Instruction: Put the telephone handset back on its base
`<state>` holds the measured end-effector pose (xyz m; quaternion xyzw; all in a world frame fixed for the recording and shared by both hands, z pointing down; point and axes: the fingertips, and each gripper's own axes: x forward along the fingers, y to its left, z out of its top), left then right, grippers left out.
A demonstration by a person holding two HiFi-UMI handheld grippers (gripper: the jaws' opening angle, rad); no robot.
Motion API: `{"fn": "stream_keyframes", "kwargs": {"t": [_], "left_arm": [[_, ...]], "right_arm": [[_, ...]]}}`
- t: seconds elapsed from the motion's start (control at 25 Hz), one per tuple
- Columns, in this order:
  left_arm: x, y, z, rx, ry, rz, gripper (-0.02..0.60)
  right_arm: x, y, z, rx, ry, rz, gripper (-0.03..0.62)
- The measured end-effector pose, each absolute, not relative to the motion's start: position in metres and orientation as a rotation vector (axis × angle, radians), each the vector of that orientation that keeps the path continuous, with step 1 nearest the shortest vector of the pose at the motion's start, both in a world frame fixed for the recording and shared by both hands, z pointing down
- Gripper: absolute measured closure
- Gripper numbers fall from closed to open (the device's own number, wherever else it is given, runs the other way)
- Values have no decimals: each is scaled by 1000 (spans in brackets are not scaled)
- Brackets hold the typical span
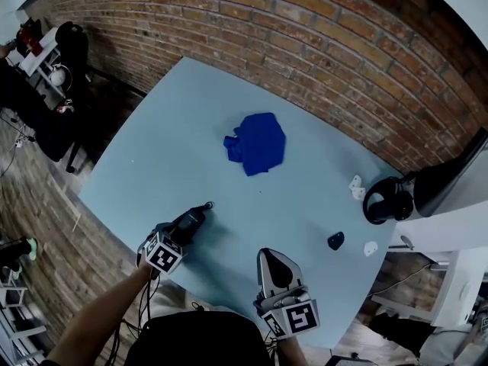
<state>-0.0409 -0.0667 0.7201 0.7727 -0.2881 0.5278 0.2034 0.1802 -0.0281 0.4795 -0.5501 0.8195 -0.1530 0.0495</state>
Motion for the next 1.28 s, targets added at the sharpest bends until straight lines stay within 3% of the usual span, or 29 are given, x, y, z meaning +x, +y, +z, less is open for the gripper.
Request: {"fn": "stream_keyframes", "kwargs": {"t": [0.36,0.76,0.88,1.0,1.12,1.28], "left_arm": [[-51,-61,694,2251,-771,1313,235],[-77,-94,602,2494,-889,1010,241],[-86,-106,561,2629,-926,856,339],[-96,-115,520,2725,-938,687,343],[-105,-122,464,2798,-949,461,391],[-115,-133,395,2921,-976,248,506]], "right_arm": [[153,-21,470,-1665,2538,-419,580],[129,-17,438,-1727,2535,-284,580],[123,-24,422,-1776,2503,-207,580],[107,-30,408,-1810,2496,-124,580],[81,-36,390,-1820,2507,-46,580],[46,-46,362,-1820,2511,48,580]]}}
